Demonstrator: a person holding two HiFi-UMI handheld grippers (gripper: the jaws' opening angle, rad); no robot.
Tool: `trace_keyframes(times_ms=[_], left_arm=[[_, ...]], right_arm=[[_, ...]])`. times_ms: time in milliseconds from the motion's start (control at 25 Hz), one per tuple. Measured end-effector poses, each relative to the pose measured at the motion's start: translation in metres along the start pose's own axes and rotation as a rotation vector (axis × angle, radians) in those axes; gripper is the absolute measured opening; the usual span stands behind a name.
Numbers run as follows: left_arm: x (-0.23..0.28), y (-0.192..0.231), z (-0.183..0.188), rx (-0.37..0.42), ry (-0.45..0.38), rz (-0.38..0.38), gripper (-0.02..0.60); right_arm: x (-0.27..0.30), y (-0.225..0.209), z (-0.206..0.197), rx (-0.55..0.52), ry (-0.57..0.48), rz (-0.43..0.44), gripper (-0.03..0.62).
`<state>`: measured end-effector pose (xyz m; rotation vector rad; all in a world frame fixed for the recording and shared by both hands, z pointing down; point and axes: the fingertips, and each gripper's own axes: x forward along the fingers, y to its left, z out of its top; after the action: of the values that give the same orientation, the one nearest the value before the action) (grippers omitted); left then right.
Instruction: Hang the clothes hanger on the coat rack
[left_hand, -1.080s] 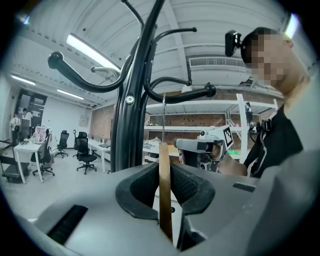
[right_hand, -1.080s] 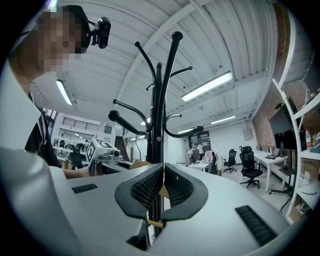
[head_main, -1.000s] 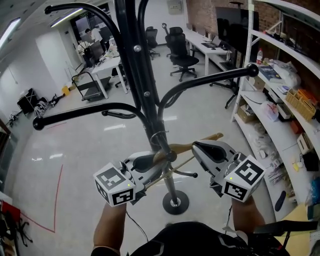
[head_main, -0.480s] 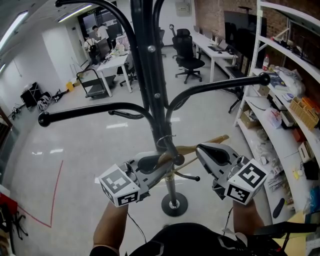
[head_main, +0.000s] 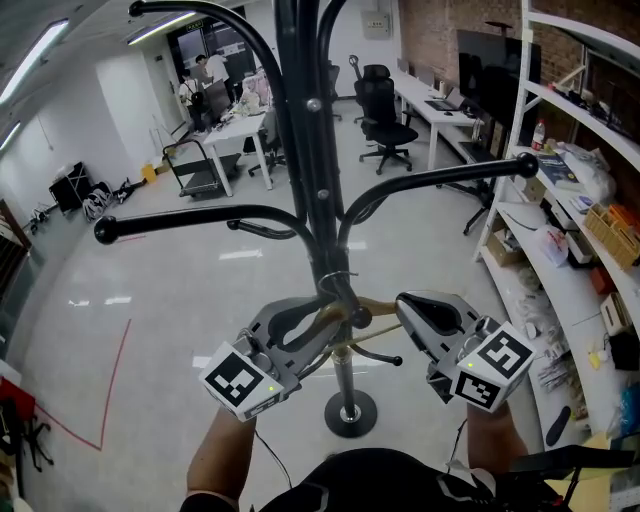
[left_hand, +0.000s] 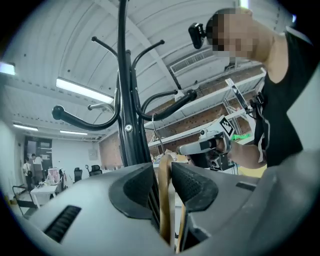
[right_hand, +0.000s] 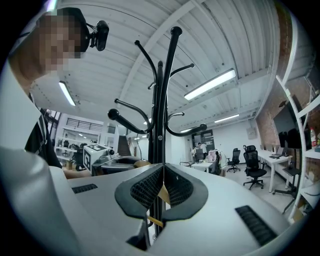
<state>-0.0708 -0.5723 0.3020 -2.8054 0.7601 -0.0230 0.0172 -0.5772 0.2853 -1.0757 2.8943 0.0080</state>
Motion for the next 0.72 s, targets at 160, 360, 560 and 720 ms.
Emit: trace_keyframes(times_ms=[160, 360, 560, 720], left_arm=[[-0.002, 0.001, 0.003, 0.01, -0.007, 0.013, 0.107], [-0.005, 0.003, 0.005, 0.027, -0.002, 0.046, 0.107], [-0.009, 0.007, 0.011, 0.033, -0.014, 0.073, 0.112], [-0.011, 0.008, 0.012, 0.033, -0.015, 0.094, 0.117]], right_arm=[[-0.001, 0.001, 0.001, -0.001, -0.002, 0.006, 0.009], [-0.002, 0.003, 0.002, -0.003, -0.003, 0.011, 0.009], [-0.002, 0.003, 0.004, -0.002, -0.008, 0.013, 0.009], [-0.004, 0.003, 0.002, 0.002, -0.008, 0.019, 0.009]])
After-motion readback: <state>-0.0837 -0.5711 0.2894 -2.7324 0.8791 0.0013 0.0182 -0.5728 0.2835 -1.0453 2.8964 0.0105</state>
